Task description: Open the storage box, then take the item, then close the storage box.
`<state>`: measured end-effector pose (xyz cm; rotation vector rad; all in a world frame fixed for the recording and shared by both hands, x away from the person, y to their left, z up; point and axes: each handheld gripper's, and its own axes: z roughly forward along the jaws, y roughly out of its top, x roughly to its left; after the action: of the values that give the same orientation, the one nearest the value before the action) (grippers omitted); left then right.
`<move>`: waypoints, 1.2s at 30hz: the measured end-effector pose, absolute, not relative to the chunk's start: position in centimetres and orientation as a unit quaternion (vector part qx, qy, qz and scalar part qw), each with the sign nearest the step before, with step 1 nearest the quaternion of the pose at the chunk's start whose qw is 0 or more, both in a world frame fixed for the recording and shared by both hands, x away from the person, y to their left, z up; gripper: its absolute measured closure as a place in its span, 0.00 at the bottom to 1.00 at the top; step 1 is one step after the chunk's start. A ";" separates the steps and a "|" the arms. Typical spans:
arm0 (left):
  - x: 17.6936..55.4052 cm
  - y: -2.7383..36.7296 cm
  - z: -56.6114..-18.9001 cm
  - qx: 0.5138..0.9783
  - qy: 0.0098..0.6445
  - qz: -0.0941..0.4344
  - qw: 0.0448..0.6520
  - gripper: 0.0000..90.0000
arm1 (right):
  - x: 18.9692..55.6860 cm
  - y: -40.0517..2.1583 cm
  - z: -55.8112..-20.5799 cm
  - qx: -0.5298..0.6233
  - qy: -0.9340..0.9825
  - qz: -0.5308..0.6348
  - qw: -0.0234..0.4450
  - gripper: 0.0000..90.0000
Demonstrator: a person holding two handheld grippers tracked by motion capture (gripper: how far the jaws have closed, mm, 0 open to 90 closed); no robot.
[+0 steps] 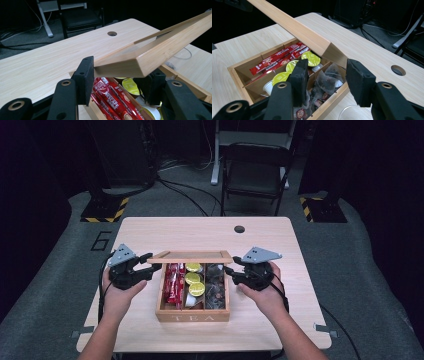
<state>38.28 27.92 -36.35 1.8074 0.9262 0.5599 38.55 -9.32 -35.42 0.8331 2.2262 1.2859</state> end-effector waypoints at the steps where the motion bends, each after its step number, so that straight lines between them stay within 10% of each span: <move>1: 38.2 27.9 -36.3 0.746 0.382 0.231 0.494 0.56 | 38.6 -9.3 -35.4 0.302 0.804 0.465 0.216 0.59; 36: 34.6 28.4 -38.2 0.776 0.346 0.226 0.475 0.56 | 36.3 -9.1 -37.5 0.287 0.809 0.465 0.216 0.59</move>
<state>34.63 28.39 -38.19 1.8983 0.8466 0.5534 36.32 -9.07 -37.49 0.7963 2.2421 1.2897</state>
